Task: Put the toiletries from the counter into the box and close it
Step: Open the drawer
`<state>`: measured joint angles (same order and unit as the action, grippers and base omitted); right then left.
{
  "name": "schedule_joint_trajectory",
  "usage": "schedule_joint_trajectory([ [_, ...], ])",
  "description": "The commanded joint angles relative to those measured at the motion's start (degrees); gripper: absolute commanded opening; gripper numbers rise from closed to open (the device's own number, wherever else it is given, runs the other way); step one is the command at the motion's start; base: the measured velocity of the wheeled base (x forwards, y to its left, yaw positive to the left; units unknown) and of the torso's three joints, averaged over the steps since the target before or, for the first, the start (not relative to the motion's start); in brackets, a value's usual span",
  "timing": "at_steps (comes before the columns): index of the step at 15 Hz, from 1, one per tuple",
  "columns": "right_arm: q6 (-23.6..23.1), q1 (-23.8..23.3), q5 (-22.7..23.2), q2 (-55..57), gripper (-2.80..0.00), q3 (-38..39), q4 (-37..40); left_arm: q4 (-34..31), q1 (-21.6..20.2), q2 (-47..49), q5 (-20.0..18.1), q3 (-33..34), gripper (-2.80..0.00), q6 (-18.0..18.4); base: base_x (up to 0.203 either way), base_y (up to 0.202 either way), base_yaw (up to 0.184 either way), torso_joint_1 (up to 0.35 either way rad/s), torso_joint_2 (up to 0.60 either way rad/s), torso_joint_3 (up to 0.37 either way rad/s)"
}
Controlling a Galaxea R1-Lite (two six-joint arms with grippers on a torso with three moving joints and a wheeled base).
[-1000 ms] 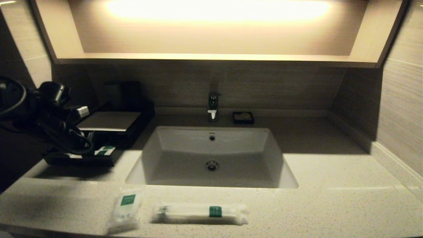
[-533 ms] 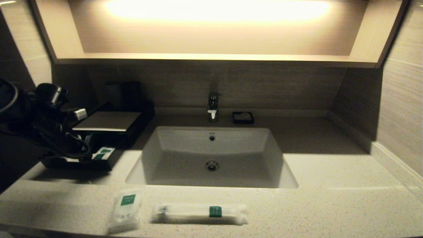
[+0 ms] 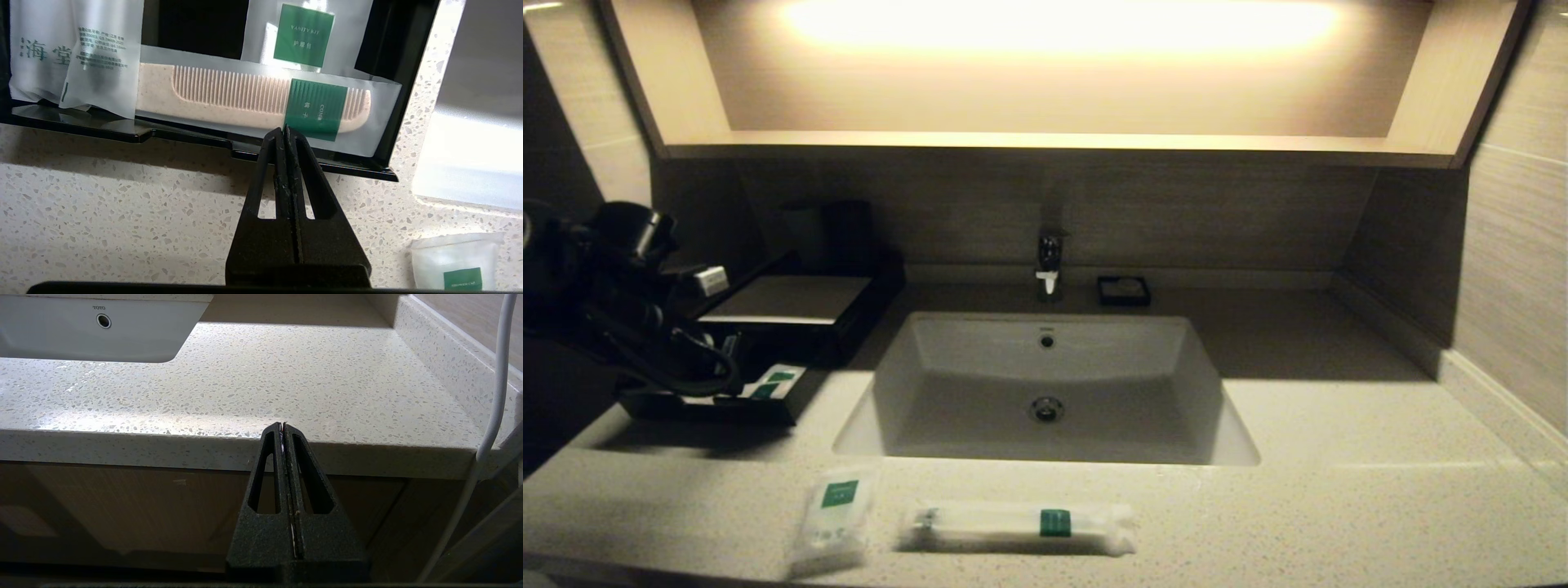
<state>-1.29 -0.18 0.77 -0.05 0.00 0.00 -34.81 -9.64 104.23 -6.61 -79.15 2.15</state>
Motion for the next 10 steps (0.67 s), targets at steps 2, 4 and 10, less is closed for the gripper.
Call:
schedule_joint_trajectory([
  [2,-0.03,0.01,0.02,0.05,-2.80,0.09,0.00,0.21,0.05,-1.79,-0.44,-0.43,-2.80,-0.64,0.000,0.000,0.000,0.000,0.00,0.000],
  [4,-0.03,0.01,0.02,0.04,-2.80,0.09,0.00,0.35,0.06,-3.84,-0.74,-0.38,-2.80,-1.44,0.000,0.000,0.000,0.000,0.00,0.000],
  [10,-0.03,0.01,0.02,0.02,-2.80,0.09,0.00,-0.23,0.34,-11.45,-7.43,1.14,-2.80,-3.09,0.000,0.000,0.000,0.000,0.00,0.000],
])
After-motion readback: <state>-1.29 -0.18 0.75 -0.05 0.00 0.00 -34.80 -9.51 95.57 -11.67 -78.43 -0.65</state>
